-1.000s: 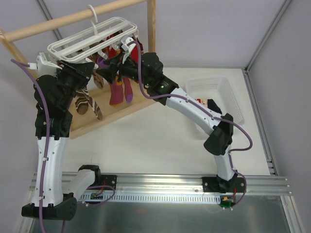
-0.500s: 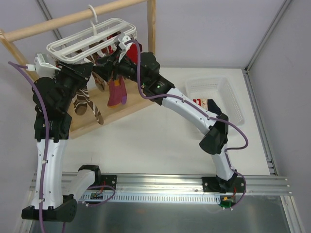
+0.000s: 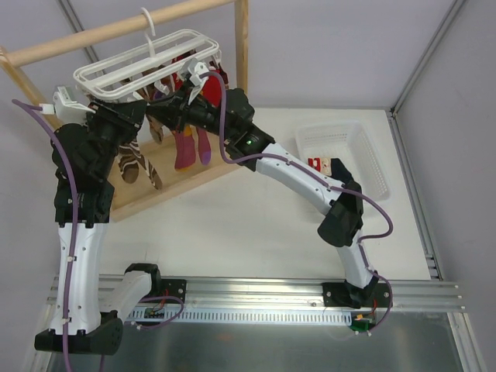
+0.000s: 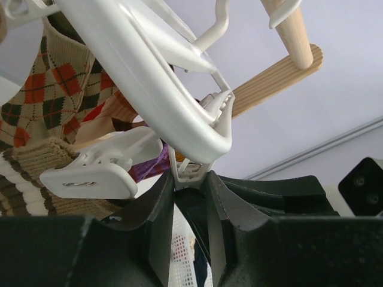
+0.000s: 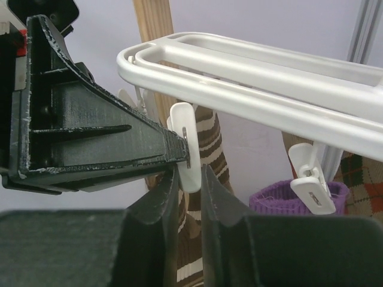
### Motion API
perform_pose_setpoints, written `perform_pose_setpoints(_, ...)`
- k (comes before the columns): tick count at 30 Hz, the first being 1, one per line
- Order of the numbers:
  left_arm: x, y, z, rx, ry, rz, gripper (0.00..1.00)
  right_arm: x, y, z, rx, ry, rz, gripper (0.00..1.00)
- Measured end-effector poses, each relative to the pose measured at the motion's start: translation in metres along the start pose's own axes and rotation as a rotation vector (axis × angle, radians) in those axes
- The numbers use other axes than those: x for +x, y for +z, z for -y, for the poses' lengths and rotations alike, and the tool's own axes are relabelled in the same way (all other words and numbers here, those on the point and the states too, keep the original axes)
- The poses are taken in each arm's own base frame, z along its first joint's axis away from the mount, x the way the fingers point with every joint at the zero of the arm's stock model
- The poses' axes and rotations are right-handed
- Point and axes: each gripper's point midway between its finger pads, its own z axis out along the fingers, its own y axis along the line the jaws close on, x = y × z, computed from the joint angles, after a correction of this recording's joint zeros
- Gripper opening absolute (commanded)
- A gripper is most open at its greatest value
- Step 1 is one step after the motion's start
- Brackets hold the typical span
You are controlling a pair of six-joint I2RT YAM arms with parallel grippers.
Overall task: Clip the socks to the hanger
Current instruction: Open the clamp at the hanger.
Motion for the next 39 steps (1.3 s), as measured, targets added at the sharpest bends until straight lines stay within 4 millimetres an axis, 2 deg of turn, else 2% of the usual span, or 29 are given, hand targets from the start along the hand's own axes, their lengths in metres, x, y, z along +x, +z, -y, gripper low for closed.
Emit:
perform_pose_setpoints(2, 0.001, 0.0, -0.003, -0.011, 0.003, -0.003, 0.13, 0.003, -0.001, 0.0, -0.002, 0.001, 0.009, 0.05)
perform_pose_setpoints(6, 0.003, 0.0, -0.006, -0.019, 0.022, -0.007, 0.38, 0.006, -0.001, 0.001, -0.003, 0.001, 0.012, 0.04)
perform_pose_setpoints(11, 0.005, -0.001, -0.004, -0.005, 0.045, -0.018, 0.47, 0.012, -0.004, 0.0, 0.0, 0.006, -0.003, 0.04)
perform_pose_setpoints(19, -0.003, -0.002, -0.004, -0.011, 0.083, 0.013, 0.45, 0.012, -0.009, -0.001, 0.004, 0.009, -0.015, 0.04)
perform_pose_setpoints(25, -0.008, -0.002, -0.005, -0.022, 0.1, 0.036, 0.33, 0.009, -0.011, -0.003, 0.003, 0.006, -0.015, 0.04)
perform_pose_setpoints(28, -0.008, -0.002, -0.005, -0.02, 0.102, 0.035, 0.34, 0.009, -0.011, -0.003, 0.002, 0.006, -0.016, 0.04)
perform_pose_setpoints(30, -0.008, -0.002, -0.005, -0.021, 0.103, 0.033, 0.41, 0.009, -0.012, -0.003, 0.003, 0.007, -0.017, 0.04)
perform_pose_setpoints(34, -0.007, 0.0, -0.005, -0.019, 0.105, 0.029, 0.43, 0.01, -0.012, -0.003, 0.003, 0.009, -0.022, 0.04)
perform_pose_setpoints(39, -0.007, 0.001, -0.005, -0.018, 0.105, 0.026, 0.39, 0.011, -0.012, -0.003, 0.003, 0.006, -0.024, 0.04)
